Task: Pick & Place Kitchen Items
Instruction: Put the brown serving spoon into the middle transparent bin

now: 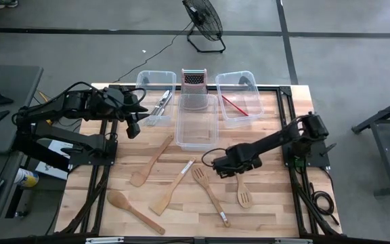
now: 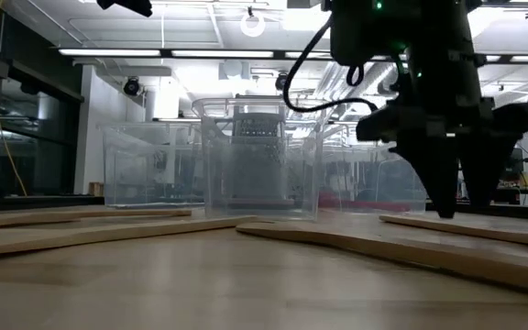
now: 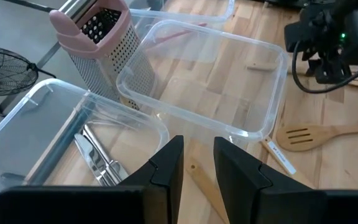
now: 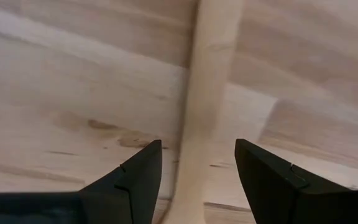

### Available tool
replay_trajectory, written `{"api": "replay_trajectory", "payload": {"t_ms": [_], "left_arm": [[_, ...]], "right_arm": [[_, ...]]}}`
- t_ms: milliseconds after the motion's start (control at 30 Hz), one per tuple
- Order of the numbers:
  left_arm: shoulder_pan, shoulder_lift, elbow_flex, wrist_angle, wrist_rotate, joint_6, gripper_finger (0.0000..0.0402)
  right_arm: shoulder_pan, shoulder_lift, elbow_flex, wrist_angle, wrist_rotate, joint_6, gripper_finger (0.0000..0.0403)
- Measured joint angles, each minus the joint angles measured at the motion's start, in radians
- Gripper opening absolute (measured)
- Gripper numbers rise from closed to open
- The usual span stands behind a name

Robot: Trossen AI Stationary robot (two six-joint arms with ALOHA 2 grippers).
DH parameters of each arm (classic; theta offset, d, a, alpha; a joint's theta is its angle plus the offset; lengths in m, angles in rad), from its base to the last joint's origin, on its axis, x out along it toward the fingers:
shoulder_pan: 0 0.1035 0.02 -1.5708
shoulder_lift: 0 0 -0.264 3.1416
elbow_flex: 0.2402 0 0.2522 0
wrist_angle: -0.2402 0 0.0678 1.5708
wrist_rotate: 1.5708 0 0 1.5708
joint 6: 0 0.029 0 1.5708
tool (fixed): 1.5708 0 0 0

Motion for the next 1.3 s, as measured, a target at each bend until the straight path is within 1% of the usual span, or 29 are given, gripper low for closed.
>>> {"api": "replay_trajectory", "payload": {"t_ms": [167,400,467,600,767,900,1167,1300], "left_arm": [[0.0,0.0,0.0,0.0,0.0,0.0,0.0088],[0.0,0.0,0.0,0.0,0.0,0.001,0.0088],[0.0,0.0,0.0,0.0,0.0,0.001,0.0088],[0.0,0.0,0.0,0.0,0.0,0.001,0.0088],[0.0,0.0,0.0,0.0,0.0,0.001,0.0088],[0.0,0.0,0.0,0.0,0.0,0.001,0.0088],[0.0,0.0,0.0,0.0,0.0,0.0,0.0088],[0.0,0.0,0.0,0.0,0.0,0.0,0.0088]], "right_arm": [[0.018,0.033,0.0,0.02,-0.013,0.025,0.0195],[0.05,0.034,-0.017,0.027,-0.014,0.041,0.0195],[0.067,0.033,-0.03,0.071,-0.028,0.046,0.0195],[0.096,0.027,-0.069,0.14,-0.028,0.106,0.0195],[0.107,0.027,-0.093,0.163,-0.043,0.123,0.0193],[0.106,0.028,-0.093,0.175,-0.051,0.106,0.0172],[0.106,0.03,-0.094,0.181,-0.062,0.101,0.01],[0.106,0.03,-0.094,0.177,-0.072,0.1,0.0071]]}}
